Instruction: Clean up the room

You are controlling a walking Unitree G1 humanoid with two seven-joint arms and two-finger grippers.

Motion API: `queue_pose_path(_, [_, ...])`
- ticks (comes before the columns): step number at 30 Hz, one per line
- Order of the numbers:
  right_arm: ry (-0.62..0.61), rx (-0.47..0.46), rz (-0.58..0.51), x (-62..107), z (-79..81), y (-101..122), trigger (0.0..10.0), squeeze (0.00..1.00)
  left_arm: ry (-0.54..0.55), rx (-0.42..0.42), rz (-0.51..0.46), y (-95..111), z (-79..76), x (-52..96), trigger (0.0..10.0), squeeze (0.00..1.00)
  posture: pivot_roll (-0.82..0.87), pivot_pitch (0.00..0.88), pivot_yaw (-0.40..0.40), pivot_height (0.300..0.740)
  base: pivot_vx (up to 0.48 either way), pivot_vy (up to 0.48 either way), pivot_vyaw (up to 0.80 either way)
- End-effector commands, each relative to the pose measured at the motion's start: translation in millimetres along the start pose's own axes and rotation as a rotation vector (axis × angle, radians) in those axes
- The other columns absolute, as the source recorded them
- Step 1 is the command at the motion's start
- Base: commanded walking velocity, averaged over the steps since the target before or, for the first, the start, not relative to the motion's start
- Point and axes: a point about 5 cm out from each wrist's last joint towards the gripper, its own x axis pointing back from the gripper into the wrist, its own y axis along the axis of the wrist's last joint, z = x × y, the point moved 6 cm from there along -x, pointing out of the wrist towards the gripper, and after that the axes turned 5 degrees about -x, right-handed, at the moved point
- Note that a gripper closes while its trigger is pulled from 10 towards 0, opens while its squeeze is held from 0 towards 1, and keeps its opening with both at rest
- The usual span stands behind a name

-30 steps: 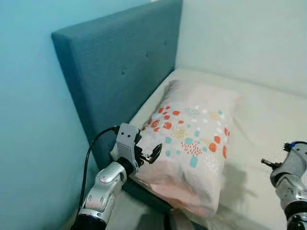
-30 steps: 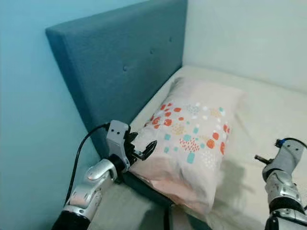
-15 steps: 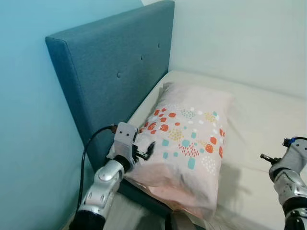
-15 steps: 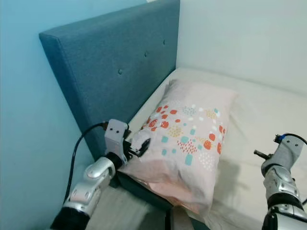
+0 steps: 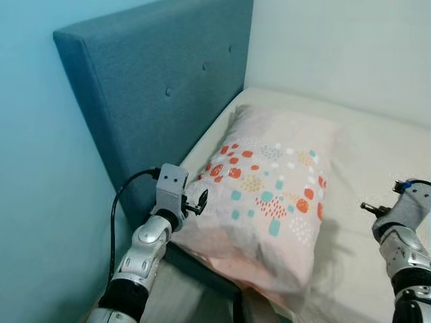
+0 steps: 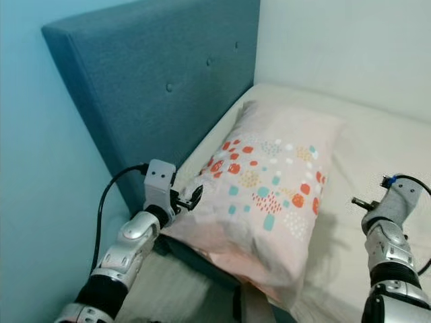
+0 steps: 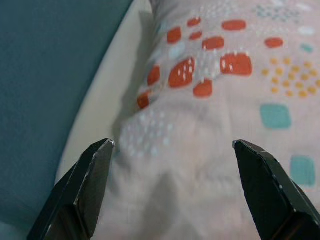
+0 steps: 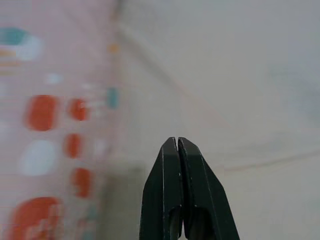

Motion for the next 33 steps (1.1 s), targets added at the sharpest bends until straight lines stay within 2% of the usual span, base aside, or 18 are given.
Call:
queue_pose_path(1, [0.019, -0.029, -0.022, 1.0, 1.9, 3, 10.0, 0.0, -0.021, -0.011, -0.011, 1, -7.0, -1.9, 10.0, 0.0, -0.06, 0.118, 0.008, 0.531, 0.0, 0.0, 0.0])
queue_pose_path(4, [0.127, -0.101, -0.037, 7.1, 26.9, -3, 10.0, 0.0, -0.033, -0.038, -0.035, 12, -5.4, -10.6, 10.0, 0.0, -0.09, 0.154, 0.017, 0.516, 0.0, 0.0, 0.0])
queue_pose_path(5, [0.127, -0.101, -0.037, 7.1, 26.9, -3, 10.0, 0.0, -0.033, -0.038, -0.035, 12, -5.4, -10.6, 10.0, 0.0, -0.09, 0.154, 0.017, 0.516, 0.0, 0.0, 0.0])
queue_pose_path(8, [0.229, -0.155, -0.042, 21.0, 49.6, -8, 10.0, 0.0, -0.021, -0.058, -0.038, 18, 6.0, -16.5, 10.0, 0.0, -0.11, 0.199, 0.024, 0.501, 0.0, 0.0, 0.0])
queue_pose_path(14, [0.286, -0.177, -0.052, 32.1, 61.3, -8, 10.0, 0.0, -0.011, -0.058, -0.039, 18, 13.2, -17.8, 10.0, 0.0, -0.13, 0.22, 0.028, 0.486, 0.0, 0.0, 0.0])
queue_pose_path(15, [0.334, -0.195, -0.068, 41.0, 71.3, -3, 10.0, 0.0, -0.015, -0.044, -0.035, 18, 15.2, -18.2, 10.0, 0.0, -0.16, 0.267, 0.034, 0.481, 0.0, 0.0, 0.0])
queue_pose_path(16, [0.334, -0.195, -0.068, 41.0, 71.3, -3, 10.0, 0.0, -0.015, -0.044, -0.035, 18, 15.2, -18.2, 10.0, 0.0, -0.16, 0.267, 0.034, 0.481, 0.0, 0.0, 0.0])
queue_pose_path(17, [0.39, -0.215, -0.087, 52.0, 82.2, 5, 10.0, 0.0, -0.018, -0.041, -0.031, 17, 17.0, -18.7, 10.0, 0.0, -0.17, 0.295, 0.032, 0.476, 0.0, 0.0, 0.0])
queue_pose_path(18, [0.39, -0.215, -0.087, 52.0, 82.2, 5, 10.0, 0.0, -0.018, -0.041, -0.031, 17, 17.0, -18.7, 10.0, 0.0, -0.17, 0.295, 0.032, 0.476, 0.0, 0.0, 0.0])
queue_pose_path(20, [0.493, -0.244, -0.112, 73.6, 101.6, 20, 10.0, 0.0, -0.015, -0.043, -0.022, 17, 21.1, -21.3, 10.0, 0.0, -0.19, 0.331, 0.024, 0.466, 0.0, 0.0, 0.0])
queue_pose_path(22, [0.516, -0.246, -0.116, 79.0, 106.0, 24, 10.0, 0.0, -0.012, -0.047, -0.023, 19, 23.0, -22.7, 10.0, 0.0, -0.19, 0.334, 0.023, 0.461, 0.0, 0.0, 0.0])
queue_pose_path(25, [0.537, -0.262, -0.155, 86.3, 109.0, 37, 10.0, 0.0, 0.018, -0.05, -0.03, 26, 34.3, -27.0, 10.0, 0.0, -0.2, 0.351, 0.016, 0.451, 0.0, 0.0, 0.0])
queue_pose_path(29, [0.531, -0.262, -0.175, 87.0, 107.4, 40, 10.0, 0.0, 0.034, -0.048, -0.034, 30, 39.9, -28.2, 10.0, 0.0, -0.2, 0.356, 0.011, 0.451, 0.0, 0.0, 0.0])
queue_pose_path(31, [0.537, -0.255, -0.183, 88.2, 107.1, 43, 10.0, 0.0, 0.077, -0.046, -0.048, 36, 52.9, -28.6, 10.0, 0.0, -0.2, 0.355, 0.006, 0.451, 0.0, 0.0, -0.35])
queue_pose_path(33, [0.54, -0.256, -0.18, 89.6, 107.3, 43, 10.0, 0.0, 0.09, -0.045, -0.053, 37, 56.8, -28.6, 10.0, 0.0, -0.2, 0.351, 0.005, 0.451, 0.0, 0.0, -0.69])
